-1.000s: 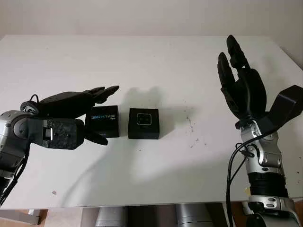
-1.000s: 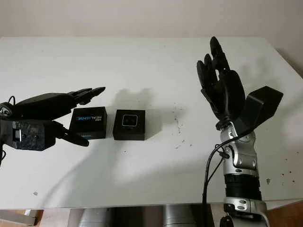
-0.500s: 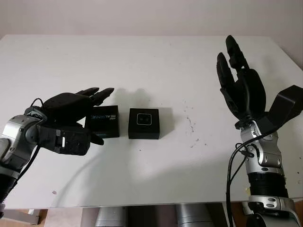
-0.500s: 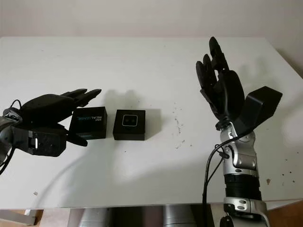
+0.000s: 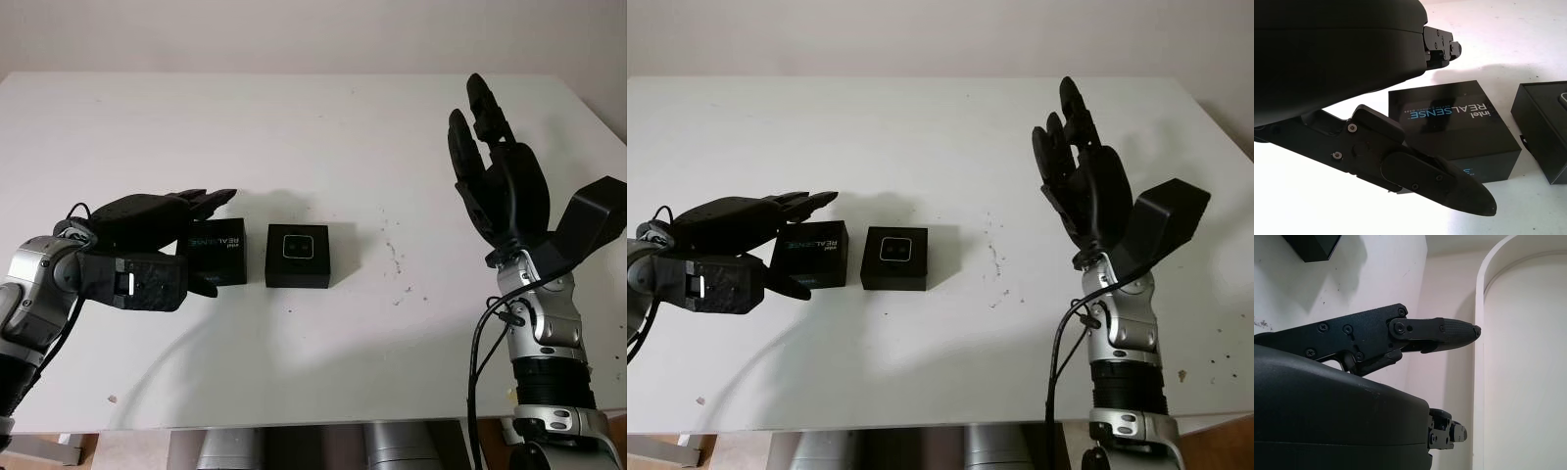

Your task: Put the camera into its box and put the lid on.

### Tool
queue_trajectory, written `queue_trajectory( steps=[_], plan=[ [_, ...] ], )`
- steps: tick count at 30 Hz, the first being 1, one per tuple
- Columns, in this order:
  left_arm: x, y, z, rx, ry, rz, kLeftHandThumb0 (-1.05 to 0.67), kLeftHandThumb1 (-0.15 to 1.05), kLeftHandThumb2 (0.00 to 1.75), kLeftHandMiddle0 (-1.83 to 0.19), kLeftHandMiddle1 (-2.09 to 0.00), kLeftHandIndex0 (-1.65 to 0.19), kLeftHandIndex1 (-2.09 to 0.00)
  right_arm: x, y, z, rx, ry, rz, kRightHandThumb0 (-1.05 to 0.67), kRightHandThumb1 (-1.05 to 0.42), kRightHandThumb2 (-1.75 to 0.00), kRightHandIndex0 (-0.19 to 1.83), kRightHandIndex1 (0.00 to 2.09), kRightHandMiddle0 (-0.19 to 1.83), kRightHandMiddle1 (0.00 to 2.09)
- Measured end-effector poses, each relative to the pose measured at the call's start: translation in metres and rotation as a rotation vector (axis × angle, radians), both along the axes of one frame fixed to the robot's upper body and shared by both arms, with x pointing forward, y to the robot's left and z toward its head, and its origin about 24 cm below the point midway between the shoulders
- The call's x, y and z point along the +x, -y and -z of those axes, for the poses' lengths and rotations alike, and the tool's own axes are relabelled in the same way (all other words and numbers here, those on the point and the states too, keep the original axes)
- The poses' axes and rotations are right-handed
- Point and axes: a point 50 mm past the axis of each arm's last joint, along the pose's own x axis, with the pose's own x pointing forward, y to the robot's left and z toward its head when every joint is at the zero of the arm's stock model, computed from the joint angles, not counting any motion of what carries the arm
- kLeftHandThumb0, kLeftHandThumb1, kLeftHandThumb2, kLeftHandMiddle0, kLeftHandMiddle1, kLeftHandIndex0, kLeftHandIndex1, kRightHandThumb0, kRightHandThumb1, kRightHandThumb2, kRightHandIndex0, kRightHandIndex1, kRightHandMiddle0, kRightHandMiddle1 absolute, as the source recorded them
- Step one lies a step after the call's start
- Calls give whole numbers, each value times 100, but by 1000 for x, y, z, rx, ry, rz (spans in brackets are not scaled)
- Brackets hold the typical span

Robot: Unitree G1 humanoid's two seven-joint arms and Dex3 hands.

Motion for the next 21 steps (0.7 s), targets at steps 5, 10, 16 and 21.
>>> queue_trajectory(
  steps=[5, 10, 16, 21],
  plan=[
    [-1, 2, -2, -13, 5, 9, -68, 87, 4, -20, -10, -13, -13, 0, 0, 0, 2, 0, 3, -60, -105, -33, -5, 6, -1, 6],
    [-1, 2, -2, -13, 11, 10, -58, 82, 4, -36, -14, -26, -17, 0, -1, 0, 7, -1, 6, -60, -105, -32, -5, 6, -1, 6],
    [-1, 4, 0, 39, 57, 16, -48, 78, 4, -44, -14, -36, -20, 0, -1, 1, 11, 0, 6, -61, -105, -33, -5, 5, -2, 5],
    [-1, 8, -1, 156, 155, 45, -45, 75, 4, -53, -14, -43, -20, 0, -1, 0, 12, 0, 12, -60, -105, -33, -4, 6, -1, 6]
  ],
)
